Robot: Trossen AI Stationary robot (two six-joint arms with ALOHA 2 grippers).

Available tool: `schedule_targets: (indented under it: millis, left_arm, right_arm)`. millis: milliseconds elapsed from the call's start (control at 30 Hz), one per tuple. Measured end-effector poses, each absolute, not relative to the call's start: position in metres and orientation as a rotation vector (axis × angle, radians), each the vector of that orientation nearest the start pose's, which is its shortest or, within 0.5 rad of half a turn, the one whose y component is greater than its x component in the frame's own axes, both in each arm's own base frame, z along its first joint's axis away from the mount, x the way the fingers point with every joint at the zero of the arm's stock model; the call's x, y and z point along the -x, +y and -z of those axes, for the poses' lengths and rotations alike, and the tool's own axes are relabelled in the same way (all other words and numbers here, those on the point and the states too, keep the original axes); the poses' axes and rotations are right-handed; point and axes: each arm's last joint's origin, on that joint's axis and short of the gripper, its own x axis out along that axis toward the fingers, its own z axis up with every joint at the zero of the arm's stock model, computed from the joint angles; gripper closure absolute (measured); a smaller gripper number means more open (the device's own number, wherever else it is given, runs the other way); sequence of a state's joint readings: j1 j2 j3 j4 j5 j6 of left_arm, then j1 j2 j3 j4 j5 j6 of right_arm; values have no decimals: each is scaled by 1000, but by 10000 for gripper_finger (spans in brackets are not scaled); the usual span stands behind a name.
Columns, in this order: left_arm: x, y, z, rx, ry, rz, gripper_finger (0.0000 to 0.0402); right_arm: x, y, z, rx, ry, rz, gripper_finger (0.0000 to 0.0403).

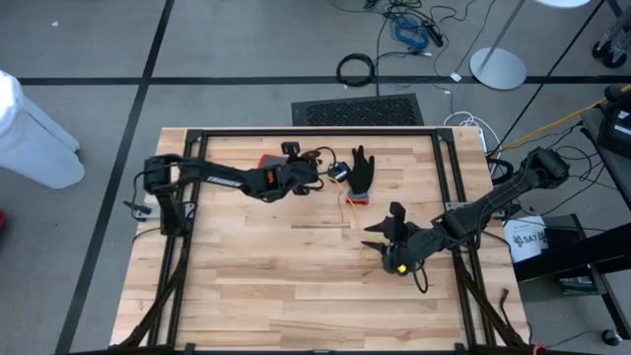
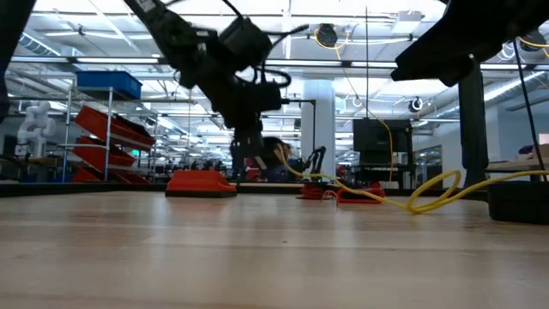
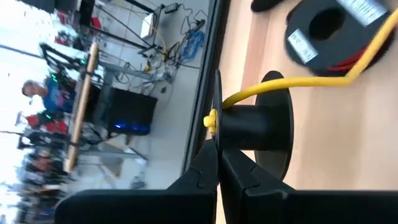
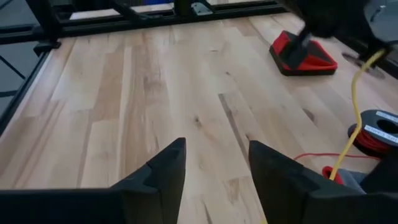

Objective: Coil cords
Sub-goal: Uncoil the yellow wire from the spool, then uncoil the red wire from the spool

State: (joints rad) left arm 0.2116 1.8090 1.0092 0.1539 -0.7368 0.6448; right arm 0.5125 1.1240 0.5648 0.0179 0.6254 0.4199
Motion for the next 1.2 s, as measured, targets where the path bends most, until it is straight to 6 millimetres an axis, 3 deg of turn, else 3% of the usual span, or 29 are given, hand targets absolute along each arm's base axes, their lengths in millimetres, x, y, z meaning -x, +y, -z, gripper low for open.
schedule_targets:
  millis: [233,367,567,767,867,1067,1200]
  left_arm:
    - [-362,118,-140,-799,1052,-656,388]
    - [-365,113,-128,-809,1093,-601,351]
    - [-367,99,-131,-794,1080,-578,281]
    - [-370,74,-153,-840,1045,-610,259]
    - [-369,55,-173,-829,972,-613,258]
    - [-357,7,-222,-647,741,-607,258]
    - [-346,-23,-246,-495,606,-484,258]
  right_arm:
    - [-204,95,-217,-118,407,196,248]
    - [-204,96,-217,-118,410,192,248]
    - [-203,97,-217,-116,412,188,248]
    - [-201,95,-213,-44,452,203,248]
    - [-202,90,-209,13,475,264,248]
    - [-213,74,-198,98,530,352,248]
    - [-225,59,-190,149,564,412,248]
